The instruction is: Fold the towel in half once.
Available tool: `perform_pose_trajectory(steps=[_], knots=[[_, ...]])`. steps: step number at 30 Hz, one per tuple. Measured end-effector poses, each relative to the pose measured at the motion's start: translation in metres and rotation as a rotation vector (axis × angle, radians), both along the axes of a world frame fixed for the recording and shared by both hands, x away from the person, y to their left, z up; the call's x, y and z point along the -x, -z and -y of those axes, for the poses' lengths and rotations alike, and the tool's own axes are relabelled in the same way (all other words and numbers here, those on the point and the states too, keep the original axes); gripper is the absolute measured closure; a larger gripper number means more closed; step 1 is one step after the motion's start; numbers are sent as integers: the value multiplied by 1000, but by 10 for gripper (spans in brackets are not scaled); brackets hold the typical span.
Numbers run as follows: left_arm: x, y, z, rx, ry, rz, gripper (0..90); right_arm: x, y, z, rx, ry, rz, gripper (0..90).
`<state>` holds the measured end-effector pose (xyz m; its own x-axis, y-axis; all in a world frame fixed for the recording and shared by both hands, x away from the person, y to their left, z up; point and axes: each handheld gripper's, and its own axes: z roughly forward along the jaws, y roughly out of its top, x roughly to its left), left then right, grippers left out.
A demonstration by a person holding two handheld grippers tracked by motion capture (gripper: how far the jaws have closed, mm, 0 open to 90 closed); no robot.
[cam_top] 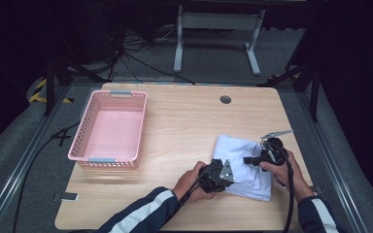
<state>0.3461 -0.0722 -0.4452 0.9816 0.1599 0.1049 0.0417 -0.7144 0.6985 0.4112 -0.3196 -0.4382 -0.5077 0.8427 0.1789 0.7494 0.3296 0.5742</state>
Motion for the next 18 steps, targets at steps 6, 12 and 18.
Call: perform_pose_trajectory(steps=[6,12,18], knots=[[2,-12,-4,17,5,32,820,6,-17,1,7,-12,73,759],[5,-30,-2,55,33,77,823,16,-43,3,-5,-33,108,760],[10,-35,10,65,66,71,822,19,-47,11,16,1,126,822]])
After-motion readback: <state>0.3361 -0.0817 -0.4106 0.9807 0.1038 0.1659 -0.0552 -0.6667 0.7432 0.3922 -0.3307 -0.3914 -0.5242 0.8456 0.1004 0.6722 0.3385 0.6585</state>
